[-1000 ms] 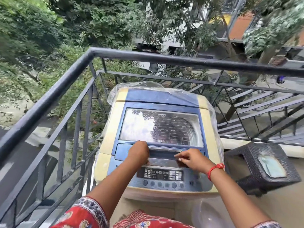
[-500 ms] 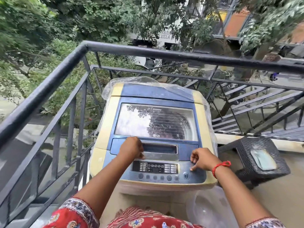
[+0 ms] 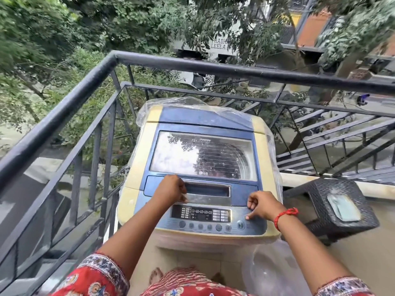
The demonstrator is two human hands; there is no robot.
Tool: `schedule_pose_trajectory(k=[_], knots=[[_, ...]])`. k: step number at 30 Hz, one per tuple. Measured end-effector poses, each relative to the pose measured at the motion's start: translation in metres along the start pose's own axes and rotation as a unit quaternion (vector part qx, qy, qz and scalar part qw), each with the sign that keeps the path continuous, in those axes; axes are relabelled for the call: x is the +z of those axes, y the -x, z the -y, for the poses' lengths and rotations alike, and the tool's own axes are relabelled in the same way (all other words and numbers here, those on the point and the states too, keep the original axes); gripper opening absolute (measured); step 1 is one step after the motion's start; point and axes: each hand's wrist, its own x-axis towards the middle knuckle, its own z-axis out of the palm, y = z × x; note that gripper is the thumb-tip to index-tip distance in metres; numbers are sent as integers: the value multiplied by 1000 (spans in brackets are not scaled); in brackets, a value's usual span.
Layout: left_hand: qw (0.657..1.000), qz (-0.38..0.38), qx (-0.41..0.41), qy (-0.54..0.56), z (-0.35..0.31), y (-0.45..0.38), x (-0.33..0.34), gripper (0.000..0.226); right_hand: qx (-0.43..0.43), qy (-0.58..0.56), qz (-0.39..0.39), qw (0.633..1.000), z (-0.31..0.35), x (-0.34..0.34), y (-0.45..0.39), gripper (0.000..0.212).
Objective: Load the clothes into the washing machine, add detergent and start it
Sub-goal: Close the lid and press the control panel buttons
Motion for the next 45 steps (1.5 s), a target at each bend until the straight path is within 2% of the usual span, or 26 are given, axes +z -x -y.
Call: schedule_pose_trajectory(k=[6,12,15,17,18,20,22,24,28,34,39,45], knots=[[1000,-1,0,11,3,3,1,31,-4,-13,25,1000,-1,-4,-3,36],[997,-12,62,39,16,10,3,29,-14,29,44,999,0,-3,-9,34],[994,-18,112,1,23,14,4,26,-47,-6,-25,999,7,-1,-9,27],[987,-35,157,-17,25,16,6,19,-86,-64,-92,990,18,2,-6,32],[983,-42,178,-14,26,17,8,19,-106,-115,-102,983,27,5,-3,34],[977,-60,204,29,25,19,12,24,-149,-210,-91,962,44,12,1,34],[973,-66,182,127,17,24,13,27,-184,-260,-75,945,58,22,0,33],[963,-32,156,218,6,23,13,33,-202,-304,-44,930,69,34,-8,37],[938,39,165,302,-5,16,14,41,-225,-327,-9,918,82,53,-23,44],[896,81,146,412,8,3,23,47,-219,-451,49,864,81,65,-27,49],[879,100,147,443,13,-2,24,45,-209,-506,91,832,79,64,-32,49],[878,112,129,446,14,-9,24,40,-179,-516,113,830,79,59,-40,49]])
